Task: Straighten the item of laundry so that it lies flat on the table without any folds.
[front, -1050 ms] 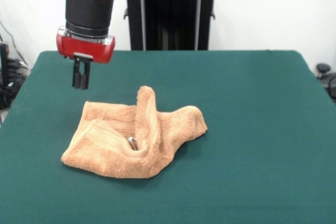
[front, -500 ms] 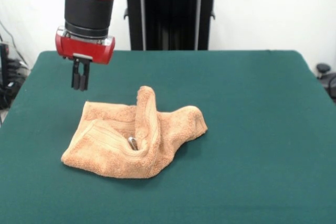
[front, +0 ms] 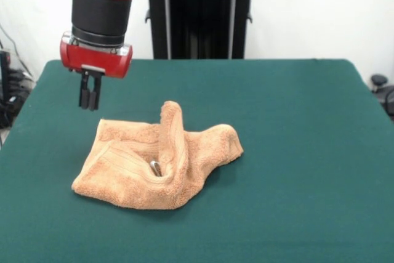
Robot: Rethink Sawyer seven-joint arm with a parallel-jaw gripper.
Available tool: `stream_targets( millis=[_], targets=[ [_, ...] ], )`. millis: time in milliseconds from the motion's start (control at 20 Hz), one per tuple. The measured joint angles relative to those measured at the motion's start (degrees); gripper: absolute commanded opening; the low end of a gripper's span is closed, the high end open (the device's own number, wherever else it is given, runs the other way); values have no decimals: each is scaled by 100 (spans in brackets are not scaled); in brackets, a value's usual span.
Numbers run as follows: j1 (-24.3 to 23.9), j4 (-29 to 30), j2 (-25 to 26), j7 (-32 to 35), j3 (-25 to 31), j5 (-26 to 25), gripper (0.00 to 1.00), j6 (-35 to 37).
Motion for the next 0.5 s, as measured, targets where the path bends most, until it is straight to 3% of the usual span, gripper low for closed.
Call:
stream_targets(
  millis=[100, 150, 500],
  targets=[
    [15, -69, 2, 0, 0, 0, 0, 22],
    [30, -162, 2, 0, 1, 20, 100, 72],
    [29, -290, 3, 0, 20, 63, 100, 141]
  ],
)
